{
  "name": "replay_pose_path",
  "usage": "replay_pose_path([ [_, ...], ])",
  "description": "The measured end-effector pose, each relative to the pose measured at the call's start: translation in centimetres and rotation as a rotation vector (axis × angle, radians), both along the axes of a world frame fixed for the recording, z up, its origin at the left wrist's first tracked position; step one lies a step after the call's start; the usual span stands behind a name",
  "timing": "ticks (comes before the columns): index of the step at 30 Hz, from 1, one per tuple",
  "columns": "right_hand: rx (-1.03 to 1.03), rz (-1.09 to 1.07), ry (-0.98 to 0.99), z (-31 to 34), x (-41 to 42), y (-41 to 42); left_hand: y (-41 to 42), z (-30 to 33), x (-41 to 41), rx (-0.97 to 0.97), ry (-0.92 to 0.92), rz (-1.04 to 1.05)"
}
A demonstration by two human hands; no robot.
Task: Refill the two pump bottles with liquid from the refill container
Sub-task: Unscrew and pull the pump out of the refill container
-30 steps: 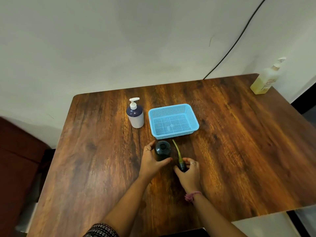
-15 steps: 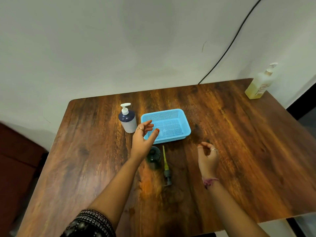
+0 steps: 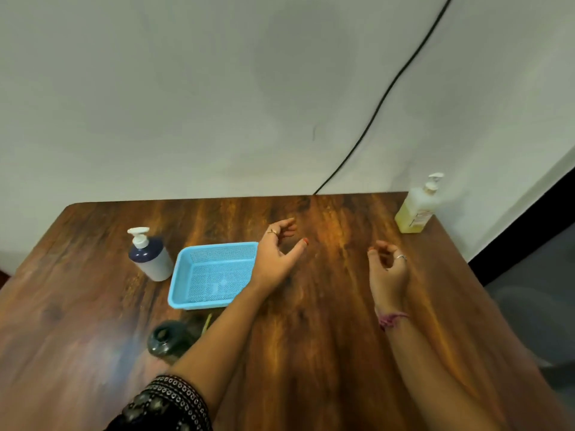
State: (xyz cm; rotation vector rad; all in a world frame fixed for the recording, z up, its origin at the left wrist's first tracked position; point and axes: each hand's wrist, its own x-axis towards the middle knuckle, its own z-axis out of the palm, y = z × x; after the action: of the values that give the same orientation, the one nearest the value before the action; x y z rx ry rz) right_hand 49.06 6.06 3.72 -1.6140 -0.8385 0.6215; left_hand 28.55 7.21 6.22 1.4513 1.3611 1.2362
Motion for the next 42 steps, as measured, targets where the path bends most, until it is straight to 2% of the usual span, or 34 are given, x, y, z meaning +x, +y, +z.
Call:
replay_pose_path([
  [4, 0.036, -0.015, 0.002, 1.5, 6.0, 3.2, 2.7, -0.3, 6.3, 0.001, 0.01, -0.056],
  [12, 0.061, -0.03, -0.036, 4.0, 17.1, 11.1, 9.5, -0.7, 19.1, -0.039, 0.145, -0.181],
  [23, -0.042, 0.082, -0.154, 2.1, 24.7, 19.4, 19.2, -3.8, 31.8, -0.24, 0.315, -0.273],
  [30, -0.112, 0.179, -0.23, 0.3, 26.2, 22.1, 22.8, -6.3, 34.9, -0.319, 0.255, -0.256],
  [34, -0.136, 0.166, -0.307, -0.4, 26.7, 22.9, 23.8, -7.2, 35.9, -0.322, 0.195, -0.288],
  [42, -0.168, 0.269, -0.342, 0.5, 25.8, 22.4, 23.3, -7.4, 33.6, -0.314, 0.103, -0.207],
])
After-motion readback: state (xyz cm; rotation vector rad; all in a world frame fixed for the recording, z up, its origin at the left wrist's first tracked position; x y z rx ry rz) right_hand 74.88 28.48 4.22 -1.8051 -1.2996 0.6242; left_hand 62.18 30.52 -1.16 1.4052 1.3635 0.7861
